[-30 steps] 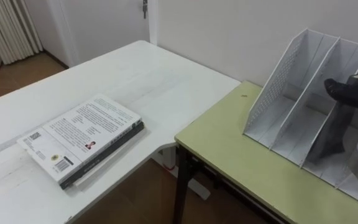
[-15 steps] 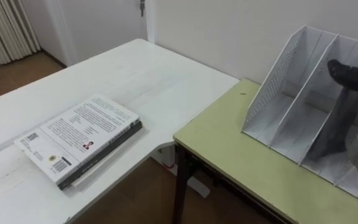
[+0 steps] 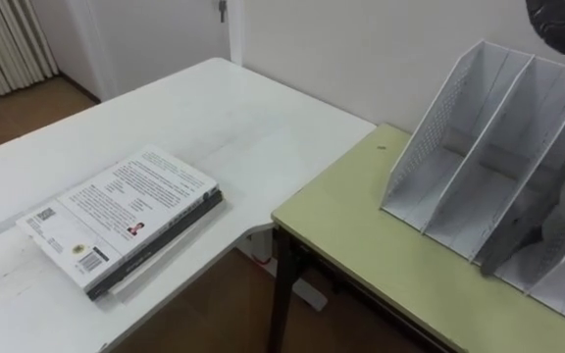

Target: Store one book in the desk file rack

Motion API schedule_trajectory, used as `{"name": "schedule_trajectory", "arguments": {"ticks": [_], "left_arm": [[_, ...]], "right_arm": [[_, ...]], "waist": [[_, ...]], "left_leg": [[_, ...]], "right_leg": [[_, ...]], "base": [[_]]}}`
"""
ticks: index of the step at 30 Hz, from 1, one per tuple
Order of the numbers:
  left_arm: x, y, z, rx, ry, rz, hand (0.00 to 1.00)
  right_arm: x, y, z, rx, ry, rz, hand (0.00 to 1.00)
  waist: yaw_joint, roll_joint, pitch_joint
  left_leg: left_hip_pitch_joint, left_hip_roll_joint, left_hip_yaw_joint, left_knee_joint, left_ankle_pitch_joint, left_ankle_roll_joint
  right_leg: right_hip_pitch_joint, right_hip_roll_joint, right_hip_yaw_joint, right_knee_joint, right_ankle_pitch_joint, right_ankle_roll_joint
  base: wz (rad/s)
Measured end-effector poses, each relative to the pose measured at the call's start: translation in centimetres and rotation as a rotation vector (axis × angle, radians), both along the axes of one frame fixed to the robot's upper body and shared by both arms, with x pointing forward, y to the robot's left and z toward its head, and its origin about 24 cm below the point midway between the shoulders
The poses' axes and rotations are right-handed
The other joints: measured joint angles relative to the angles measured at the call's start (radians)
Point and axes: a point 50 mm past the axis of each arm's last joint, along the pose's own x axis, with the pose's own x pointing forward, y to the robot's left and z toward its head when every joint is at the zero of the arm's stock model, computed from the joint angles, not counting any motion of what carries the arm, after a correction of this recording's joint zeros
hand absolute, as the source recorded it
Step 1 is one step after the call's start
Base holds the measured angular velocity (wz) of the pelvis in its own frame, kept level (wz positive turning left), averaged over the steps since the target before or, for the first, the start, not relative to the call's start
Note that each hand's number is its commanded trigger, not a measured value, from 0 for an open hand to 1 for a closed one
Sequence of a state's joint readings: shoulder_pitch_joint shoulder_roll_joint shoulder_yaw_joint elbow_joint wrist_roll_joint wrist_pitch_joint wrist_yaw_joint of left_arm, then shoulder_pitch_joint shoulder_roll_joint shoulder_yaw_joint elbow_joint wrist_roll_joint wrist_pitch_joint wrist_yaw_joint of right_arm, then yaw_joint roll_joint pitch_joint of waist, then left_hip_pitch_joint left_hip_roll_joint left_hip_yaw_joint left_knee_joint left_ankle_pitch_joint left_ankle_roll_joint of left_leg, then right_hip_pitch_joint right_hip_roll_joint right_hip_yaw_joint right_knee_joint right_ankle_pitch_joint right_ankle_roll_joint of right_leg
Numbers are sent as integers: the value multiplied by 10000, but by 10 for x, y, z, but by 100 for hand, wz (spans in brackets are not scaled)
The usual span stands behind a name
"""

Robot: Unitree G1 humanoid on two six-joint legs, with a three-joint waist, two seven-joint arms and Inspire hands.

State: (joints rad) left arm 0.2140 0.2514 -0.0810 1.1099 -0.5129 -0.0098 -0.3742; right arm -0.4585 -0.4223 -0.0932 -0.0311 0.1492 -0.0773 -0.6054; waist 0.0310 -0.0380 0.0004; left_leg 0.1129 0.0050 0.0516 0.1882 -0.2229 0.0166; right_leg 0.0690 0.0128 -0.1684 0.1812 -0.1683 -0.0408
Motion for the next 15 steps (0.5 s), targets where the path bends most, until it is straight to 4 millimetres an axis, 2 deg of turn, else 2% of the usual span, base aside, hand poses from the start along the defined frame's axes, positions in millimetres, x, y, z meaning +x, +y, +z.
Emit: {"name": "schedule_trajectory", "arguments": {"ticks": [7,15], "left_arm": [[-2,0,0,58,-74,6,0],[-2,-2,-1,11,-103,66,0]], "right_arm": [[-25,14,8,-790,-876,1076,0],[-28,27,3,-2077,-318,2394,0]], "waist": [[7,30,-44],[14,18,-44]], "left_leg": [[-51,14,5,-49,-1,0],[-52,26,48,-53,-2,-1]], "right_leg": [[-11,17,-72,-85,27,5],[-32,14,35,-84,29,1]], "base": [[1],[-2]]}}
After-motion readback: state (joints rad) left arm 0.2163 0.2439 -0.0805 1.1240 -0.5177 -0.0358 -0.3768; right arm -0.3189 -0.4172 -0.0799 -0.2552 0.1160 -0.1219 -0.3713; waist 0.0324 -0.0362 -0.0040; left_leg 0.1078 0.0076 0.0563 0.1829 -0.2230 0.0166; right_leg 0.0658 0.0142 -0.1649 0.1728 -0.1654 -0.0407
